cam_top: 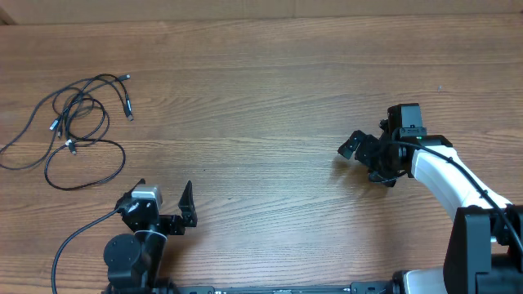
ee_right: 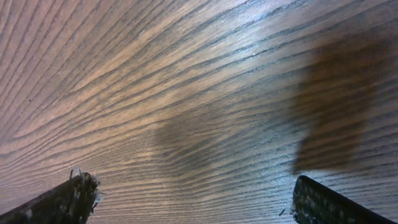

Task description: Untangle cables

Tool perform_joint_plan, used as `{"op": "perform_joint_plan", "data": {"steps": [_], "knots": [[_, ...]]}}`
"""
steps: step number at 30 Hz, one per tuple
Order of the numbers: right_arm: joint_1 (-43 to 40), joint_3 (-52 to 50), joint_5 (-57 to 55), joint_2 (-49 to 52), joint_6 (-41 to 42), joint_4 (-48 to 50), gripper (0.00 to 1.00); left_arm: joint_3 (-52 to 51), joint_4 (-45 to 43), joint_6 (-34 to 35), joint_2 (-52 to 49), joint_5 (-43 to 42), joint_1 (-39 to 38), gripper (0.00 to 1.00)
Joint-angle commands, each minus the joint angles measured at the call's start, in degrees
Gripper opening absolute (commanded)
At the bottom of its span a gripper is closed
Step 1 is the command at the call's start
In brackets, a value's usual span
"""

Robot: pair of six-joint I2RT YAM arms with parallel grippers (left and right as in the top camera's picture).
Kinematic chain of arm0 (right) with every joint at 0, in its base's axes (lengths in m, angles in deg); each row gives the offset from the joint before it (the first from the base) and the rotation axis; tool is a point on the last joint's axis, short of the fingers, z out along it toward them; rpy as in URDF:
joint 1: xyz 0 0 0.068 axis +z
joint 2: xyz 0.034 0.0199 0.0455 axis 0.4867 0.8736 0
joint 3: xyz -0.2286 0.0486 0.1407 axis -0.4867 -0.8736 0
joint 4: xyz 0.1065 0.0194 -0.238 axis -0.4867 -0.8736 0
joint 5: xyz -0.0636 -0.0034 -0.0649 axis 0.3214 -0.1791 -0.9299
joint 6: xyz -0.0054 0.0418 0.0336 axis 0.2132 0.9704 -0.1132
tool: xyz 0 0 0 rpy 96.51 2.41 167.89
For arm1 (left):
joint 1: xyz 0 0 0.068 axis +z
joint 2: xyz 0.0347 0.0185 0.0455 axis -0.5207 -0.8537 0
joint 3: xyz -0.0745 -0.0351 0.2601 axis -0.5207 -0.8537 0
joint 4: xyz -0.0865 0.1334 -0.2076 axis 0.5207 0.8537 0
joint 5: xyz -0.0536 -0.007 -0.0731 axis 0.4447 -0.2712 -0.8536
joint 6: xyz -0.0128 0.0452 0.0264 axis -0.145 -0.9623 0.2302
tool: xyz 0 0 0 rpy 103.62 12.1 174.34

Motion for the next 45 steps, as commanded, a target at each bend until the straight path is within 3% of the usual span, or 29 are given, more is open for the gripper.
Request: {"op": "perform_joint_plan", "data": {"steps": [1, 8, 17, 33, 37, 42, 45], "knots": [[-0.1, 0.3, 0.2, -0.2, 0.0, 0.3, 1.00, -2.8, -4.8, -1.1, 1.3, -0.7, -0.4, 1.00], [-0.1, 0.3, 0.2, -0.2, 0.0, 0.3, 1.00, -10.1, -23.7, -1.1, 1.3, -0.6, -0.4, 1.00], [-0.1, 0.3, 0.2, -0.2, 0.0, 0.3, 1.00, -10.1, -18.5, -1.1, 1.3, -0.6, -0.4, 0.99], [-0.1, 0.3, 0.2, -0.2, 0.0, 0.3, 1.00, -10.1, -18.4, -1.1, 1.3, -0.6, -0.4, 1.00], [-0.1, 0.3, 0.2, -0.2, 0.0, 0.3, 1.00, -10.1, -18.3, -1.6, 1.3, 1.0, -0.4, 1.00], [-0.1, 0.3, 0.2, -0.2, 0.0, 0.3, 1.00, -10.1, -17.6, -4.1, 1.3, 9.7, -0.4, 1.00], [-0.1, 0.3, 0.2, -0.2, 0.0, 0.3, 1.00, -10.1, -17.6, -4.1, 1.3, 9.5, -0.4, 1.00]]}}
